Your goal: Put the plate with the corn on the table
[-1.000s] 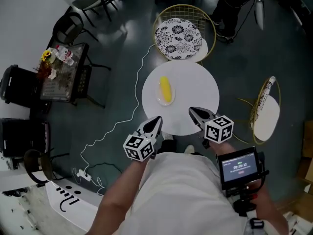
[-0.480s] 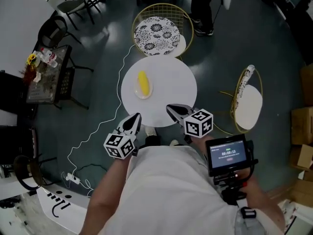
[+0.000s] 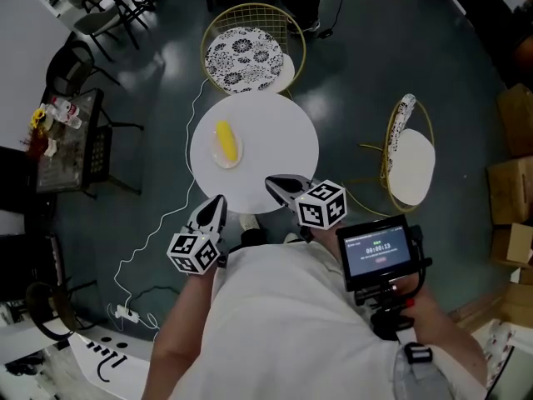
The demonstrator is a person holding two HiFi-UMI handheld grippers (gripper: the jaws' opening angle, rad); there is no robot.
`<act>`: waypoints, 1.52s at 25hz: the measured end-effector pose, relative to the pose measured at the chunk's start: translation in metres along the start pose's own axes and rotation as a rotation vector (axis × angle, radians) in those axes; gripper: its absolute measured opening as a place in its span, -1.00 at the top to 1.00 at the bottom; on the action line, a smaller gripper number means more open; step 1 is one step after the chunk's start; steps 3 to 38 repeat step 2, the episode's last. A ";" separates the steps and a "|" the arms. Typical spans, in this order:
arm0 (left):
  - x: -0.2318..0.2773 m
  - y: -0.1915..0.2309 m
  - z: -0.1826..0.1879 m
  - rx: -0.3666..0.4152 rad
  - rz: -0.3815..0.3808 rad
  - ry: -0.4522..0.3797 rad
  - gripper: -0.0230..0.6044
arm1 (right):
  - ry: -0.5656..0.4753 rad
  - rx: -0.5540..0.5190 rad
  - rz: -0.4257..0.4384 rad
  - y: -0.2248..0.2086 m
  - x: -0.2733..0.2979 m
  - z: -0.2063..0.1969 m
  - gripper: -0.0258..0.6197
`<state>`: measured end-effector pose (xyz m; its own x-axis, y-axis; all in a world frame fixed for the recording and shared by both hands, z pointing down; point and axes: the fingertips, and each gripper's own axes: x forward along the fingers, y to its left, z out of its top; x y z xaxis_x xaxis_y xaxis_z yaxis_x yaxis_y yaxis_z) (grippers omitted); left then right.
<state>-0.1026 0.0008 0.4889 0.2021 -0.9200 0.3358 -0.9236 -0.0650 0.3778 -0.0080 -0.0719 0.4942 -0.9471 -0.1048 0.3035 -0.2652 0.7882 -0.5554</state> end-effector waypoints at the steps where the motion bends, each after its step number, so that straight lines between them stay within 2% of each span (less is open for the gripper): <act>1: 0.001 0.000 -0.001 0.001 0.000 0.001 0.90 | 0.001 0.002 -0.001 -0.001 0.001 -0.001 0.90; 38: 0.001 0.001 -0.001 0.002 0.001 0.002 0.90 | 0.001 0.003 -0.002 -0.003 0.001 -0.001 0.90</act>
